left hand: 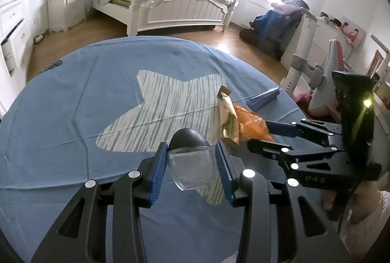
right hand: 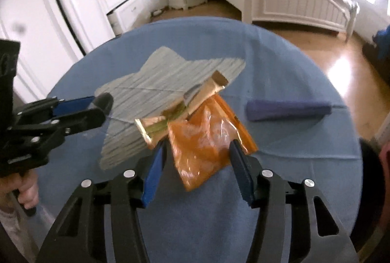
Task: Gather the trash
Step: 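Grasp the clear plastic cap with left tool while right tool grasps orange bag, then carry the cap and orange bag over the black bin and open both tools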
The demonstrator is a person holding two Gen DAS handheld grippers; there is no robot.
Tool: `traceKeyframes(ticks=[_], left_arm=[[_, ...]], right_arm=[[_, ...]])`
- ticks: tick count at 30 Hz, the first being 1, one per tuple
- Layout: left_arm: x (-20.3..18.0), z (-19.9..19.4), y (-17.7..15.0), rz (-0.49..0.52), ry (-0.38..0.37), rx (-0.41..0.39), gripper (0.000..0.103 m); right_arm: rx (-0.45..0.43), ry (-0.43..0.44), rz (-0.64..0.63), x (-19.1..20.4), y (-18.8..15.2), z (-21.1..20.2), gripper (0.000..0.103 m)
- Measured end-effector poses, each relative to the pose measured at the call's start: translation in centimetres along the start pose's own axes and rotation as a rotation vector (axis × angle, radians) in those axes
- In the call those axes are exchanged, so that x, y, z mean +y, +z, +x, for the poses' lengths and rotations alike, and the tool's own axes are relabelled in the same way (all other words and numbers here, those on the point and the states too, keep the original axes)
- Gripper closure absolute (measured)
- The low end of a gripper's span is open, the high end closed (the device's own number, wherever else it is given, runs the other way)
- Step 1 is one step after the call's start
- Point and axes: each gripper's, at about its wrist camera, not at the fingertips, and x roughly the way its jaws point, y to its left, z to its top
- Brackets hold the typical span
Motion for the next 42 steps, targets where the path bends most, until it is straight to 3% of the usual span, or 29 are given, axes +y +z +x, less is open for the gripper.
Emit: traceKeyframes(ticks=[2, 4, 9, 13, 21, 29, 42], left_arm=[[-0.2, 0.0, 0.1, 0.001, -0.001, -0.001, 0.063], [-0.5, -0.1, 0.2, 0.008, -0.001, -0.003, 0.063], [-1.6, -0.7, 0.9, 0.027, -0.017, -0.015, 0.063], [-3.7, -0.9, 2.3, 0.061, -0.053, -0.036, 0.063], [-11.8, 1.0, 5.4, 0.157, -0.2, -0.077, 0.063], [-21.6, 5.5, 6.0, 0.291, -0.338, -0.037, 0.063], [-30.6, 10.7, 5.0, 0.436, -0.424, 0.02, 0.063]], right_arm=[[-0.001, 0.002, 0.003, -0.2, -0.1, -0.1, 0.068], [-0.009, 0.004, 0.007, -0.3, -0.2, -0.5, 0.072], [-0.089, 0.04, 0.063, -1.2, -0.8, -2.7, 0.074], [-0.21, 0.048, 0.14, -3.1, -1.7, -6.3, 0.074], [-0.386, -0.184, 0.309, -10.2, -5.6, -12.2, 0.074], [-0.383, -0.348, 0.44, -17.4, -10.6, -13.5, 0.074], [-0.365, -0.409, 0.553, -23.6, -15.3, -13.0, 0.073]])
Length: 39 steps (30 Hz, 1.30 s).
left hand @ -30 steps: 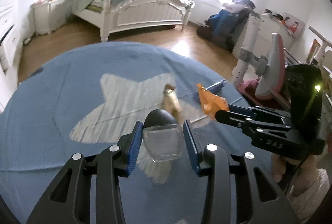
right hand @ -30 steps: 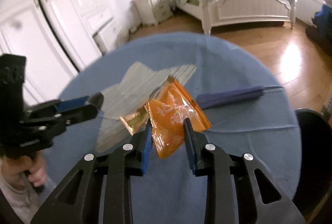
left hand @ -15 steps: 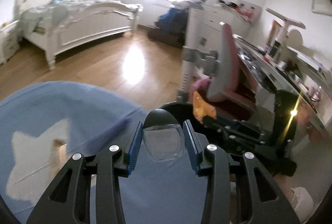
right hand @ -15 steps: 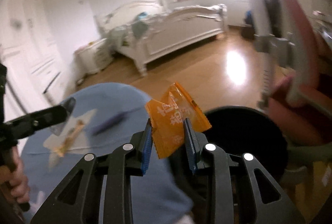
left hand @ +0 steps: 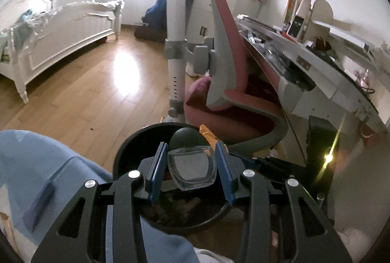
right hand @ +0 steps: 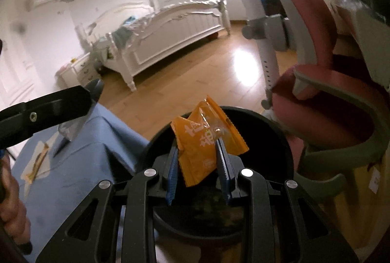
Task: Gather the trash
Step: 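Carry the cap and orange bag over the black bin and open both tools, then grasp the gold wrapper with left tool while right tool grasps the purple stick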
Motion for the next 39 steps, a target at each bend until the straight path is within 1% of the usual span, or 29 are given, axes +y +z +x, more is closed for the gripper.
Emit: traceKeyframes(ticks=[6, 19, 22, 24, 25, 26, 27, 28, 29, 34, 39], left_arm=[[-0.3, 1.7, 0.3, -0.002, -0.007, 0.029, 0.063], [-0.3, 3.7, 0.4, -0.009, -0.002, 0.066, 0.062], [-0.4, 4.0, 0.5, -0.008, -0.007, 0.076, 0.062], [-0.5, 4.2, 0.5, -0.005, -0.006, 0.082, 0.061], [-0.5, 4.3, 0.5, -0.003, 0.003, 0.085, 0.052], [-0.6, 4.3, 0.6, -0.002, 0.015, 0.084, 0.031], [-0.6, 4.0, 0.6, 0.0, 0.031, 0.068, 0.023], [-0.7, 3.8, 0.6, 0.003, 0.039, 0.053, 0.016], [-0.7, 3.6, 0.6, 0.009, 0.044, 0.041, 0.016], [-0.5, 2.5, 0.6, 0.012, 0.047, 0.029, 0.016], [0.3, 0.6, 0.3, 0.007, 0.071, 0.014, 0.016]], right_arm=[[0.02, -0.003, 0.03, -1.9, -0.5, 1.0, 0.073], [0.047, 0.014, 0.075, -3.7, -0.8, 2.5, 0.073], [0.06, 0.019, 0.087, -3.9, -0.8, 2.7, 0.072], [0.079, 0.02, 0.104, -4.0, -0.8, 2.8, 0.067], [0.081, 0.019, 0.11, -4.1, -0.8, 2.9, 0.057], [0.077, 0.018, 0.12, -4.2, -0.9, 2.8, 0.048], [0.072, 0.019, 0.127, -4.2, -1.0, 2.6, 0.044], [0.067, 0.018, 0.132, -4.3, -1.0, 2.4, 0.038], [0.063, 0.017, 0.135, -4.3, -1.1, 2.3, 0.037], [0.075, 0.022, 0.144, -4.1, -1.3, 2.1, 0.037], [0.079, 0.042, 0.127, -2.8, -1.0, 1.8, 0.037]])
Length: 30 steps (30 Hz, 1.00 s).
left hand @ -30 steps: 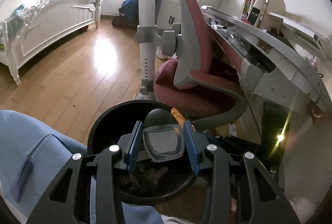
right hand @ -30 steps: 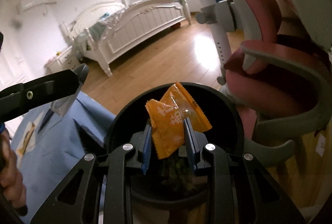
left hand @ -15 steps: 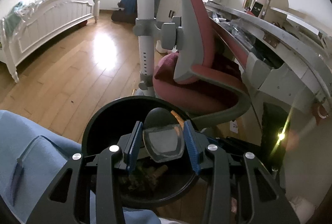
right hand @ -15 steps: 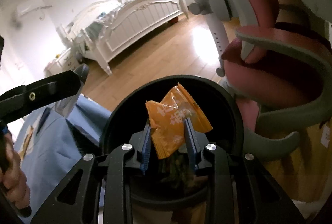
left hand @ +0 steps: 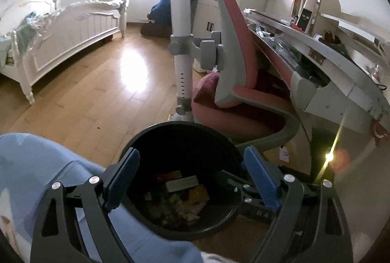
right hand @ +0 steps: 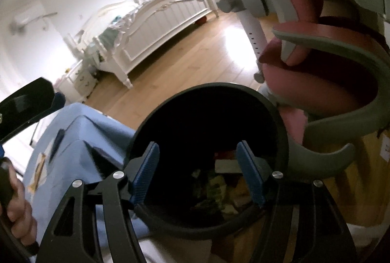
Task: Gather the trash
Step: 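Grasp the gold wrapper with left tool while right tool grasps the purple stick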
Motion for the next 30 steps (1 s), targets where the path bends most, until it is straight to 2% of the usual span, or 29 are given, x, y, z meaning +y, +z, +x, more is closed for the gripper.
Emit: traceKeyframes(ticks=[6, 8, 11, 13, 17, 19, 23, 25, 27, 28, 30], left_arm=[[4.0, -3.9, -1.9, -0.076, 0.078, -0.023, 0.015], [6.5, -5.7, -3.0, -0.132, 0.123, -0.037, 0.015], [10.0, -8.3, -4.6, -0.199, 0.2, -0.055, 0.015], [12.3, -9.9, -5.7, -0.238, 0.267, -0.057, 0.015], [16.3, -11.8, -8.1, -0.292, 0.396, -0.029, 0.015], [17.9, -12.0, -9.2, -0.296, 0.436, 0.007, 0.017], [19.4, -11.6, -10.1, -0.294, 0.433, 0.062, 0.028], [19.9, -11.3, -10.2, -0.297, 0.417, 0.072, 0.03], [20.4, -11.0, -10.3, -0.297, 0.414, 0.08, 0.031], [20.7, -10.8, -10.5, -0.295, 0.41, 0.089, 0.035], [20.9, -10.5, -10.8, -0.301, 0.393, 0.114, 0.04]], right_arm=[[0.009, 0.057, -0.094, 3.6, 0.5, -0.1, 0.037], [0.021, 0.094, -0.17, 6.0, 0.9, 0.1, 0.037], [0.056, 0.149, -0.317, 10.4, 1.4, 0.8, 0.037], [0.072, 0.188, -0.46, 13.9, 1.4, 1.6, 0.037], [0.123, 0.244, -0.723, 20.0, 1.2, 3.8, 0.037], [0.136, 0.245, -0.843, 22.7, 1.0, 5.0, 0.037], [0.191, 0.295, -1.034, 26.6, 0.8, 6.7, 0.037], [0.214, 0.294, -1.127, 28.4, 0.1, 7.4, 0.037], [0.24, 0.304, -1.172, 29.1, 0.3, 8.1, 0.037], [0.261, 0.315, -1.19, 29.4, 0.4, 8.5, 0.037], [0.313, 0.329, -1.199, 30.1, 0.5, 9.3, 0.046]])
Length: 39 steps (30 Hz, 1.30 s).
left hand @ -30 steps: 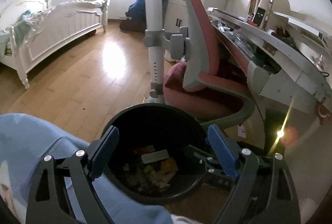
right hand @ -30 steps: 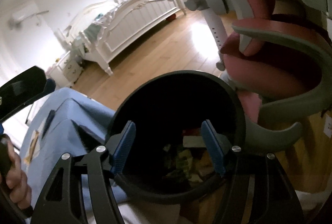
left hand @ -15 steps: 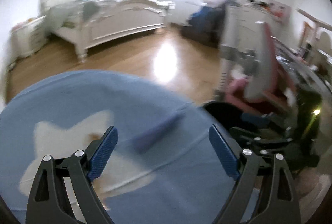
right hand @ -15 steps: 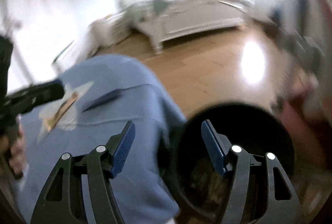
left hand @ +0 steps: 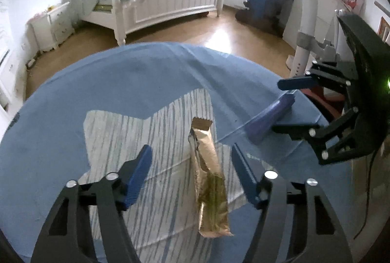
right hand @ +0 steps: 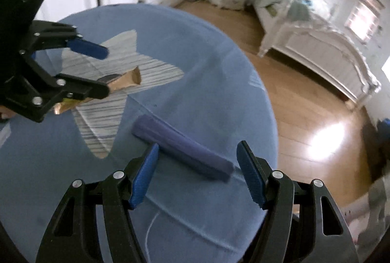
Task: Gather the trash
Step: 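Grasp the gold wrapper with left tool while right tool grasps the purple stick, then carry the gold wrapper and purple stick over the bin and open both tools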
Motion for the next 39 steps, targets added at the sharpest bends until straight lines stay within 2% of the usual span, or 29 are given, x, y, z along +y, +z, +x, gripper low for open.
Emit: traceKeyframes(ticks=[1, 3, 5, 6, 8, 9, 11, 12, 17, 21, 27, 31, 36, 39], left_arm=[[0.0, 0.1, 0.0, 0.002, -0.001, -0.002, 0.041], [-0.1, 0.1, -0.1, 0.018, 0.002, -0.003, 0.041], [-0.2, 0.1, -0.3, 0.025, 0.003, -0.005, 0.042], [-0.3, 0.1, -0.3, 0.04, 0.021, -0.008, 0.046], [-0.2, 0.0, -0.3, 0.056, 0.056, -0.009, 0.065], [0.1, -0.1, -0.4, 0.054, 0.064, -0.01, 0.07], [1.2, -0.2, -0.2, 0.02, 0.054, -0.015, 0.087], [1.8, -0.2, -0.1, 0.0, 0.039, -0.015, 0.089], [2.2, -2.0, -0.2, -0.045, -0.014, -0.062, 0.09], [-0.1, -3.9, 1.0, -0.019, -0.074, -0.113, 0.09], [-7.6, -5.7, 3.1, 0.093, -0.189, -0.155, 0.09], [-13.5, -5.4, 4.2, 0.163, -0.281, -0.175, 0.09], [-20.0, -3.9, 4.6, 0.257, -0.368, -0.176, 0.09], [-22.3, -3.1, 4.7, 0.285, -0.397, -0.165, 0.09]], right_arm=[[0.008, 0.034, 0.012, -0.3, 0.3, 0.2, 0.051], [0.014, 0.05, 0.012, -0.6, 1.0, 0.4, 0.054], [0.022, 0.072, 0.018, -0.4, 1.3, 0.5, 0.071], [0.019, 0.063, 0.017, -0.2, 1.0, 0.5, 0.074], [0.017, 0.048, 0.036, 0.4, 0.8, 0.4, 0.085], [0.018, 0.029, 0.065, 0.7, 0.8, 0.4, 0.086], [0.003, 0.04, 0.148, 0.6, 0.3, 0.1, 0.088], [-0.015, 0.052, 0.195, 0.7, 0.1, -0.1, 0.088], [-0.195, 0.148, 0.534, 0.0, -2.8, -4.4, 0.088], [-0.313, 0.136, 0.703, 0.3, -5.7, -7.4, 0.088], [-0.434, -0.119, 0.896, -0.4, -12.2, -12.1, 0.088], [-0.472, -0.273, 0.974, -1.5, -16.6, -14.3, 0.088], [-0.467, -0.367, 1.05, -2.9, -21.2, -15.1, 0.088], [-0.458, -0.396, 1.085, -3.7, -23.3, -15.0, 0.088]])
